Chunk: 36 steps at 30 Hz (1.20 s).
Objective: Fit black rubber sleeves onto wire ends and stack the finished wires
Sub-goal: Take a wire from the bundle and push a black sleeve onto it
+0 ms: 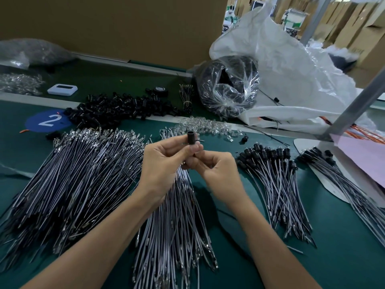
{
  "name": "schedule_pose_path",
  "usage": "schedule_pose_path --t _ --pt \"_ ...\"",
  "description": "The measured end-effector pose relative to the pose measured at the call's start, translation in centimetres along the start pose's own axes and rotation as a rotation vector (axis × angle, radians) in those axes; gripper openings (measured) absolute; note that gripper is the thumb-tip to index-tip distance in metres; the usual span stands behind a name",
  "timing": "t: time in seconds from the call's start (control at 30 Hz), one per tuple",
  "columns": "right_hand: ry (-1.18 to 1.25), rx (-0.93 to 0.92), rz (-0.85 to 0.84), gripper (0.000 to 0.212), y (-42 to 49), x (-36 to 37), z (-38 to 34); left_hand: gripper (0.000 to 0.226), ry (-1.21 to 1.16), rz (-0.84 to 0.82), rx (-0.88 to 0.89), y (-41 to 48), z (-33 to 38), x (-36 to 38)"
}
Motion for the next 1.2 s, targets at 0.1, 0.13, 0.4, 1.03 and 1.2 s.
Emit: schedule_pose_path --t 0.1,0.13,0.4,1.03,1.2 --pt "-0.119 0.131 -0.094 0.018 1.7 -2.4 -0.1 0.028 -0.079 0.093 0.000 0.7 0.5 -1.3" --pt "-0.300 0.146 -0.037 0.020 2.8 -3.8 0.0 0.029 -0.114 0.105 -0.019 0.8 0.6 -1.6" --pt "-1.131 0.415 -0.002 0.021 9.3 -8.0 3.9 0.023 0.083 0.068 -0.049 0.6 -0.1 -0.8" --pt "-0.116 -0.124 0.097 0.020 3.1 -3.6 -2.6 0.028 0.498 -0.061 0.202 0.5 -0.2 -0.5" --pt "-0.220 -0.195 0.117 0.025 2.5 -3.9 -2.3 0.032 0.558 -0.084 0.235 0.6 -0.6 -0.6"
Point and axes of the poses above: each hand's wrist, its own y-axis towards the middle knuckle, its own x-axis out of the palm, z = x × y, the point moved 4 cm from there along y, towards the middle knuckle, and after that the axes turned 2 degrees about -z, right-handed, at the moved point
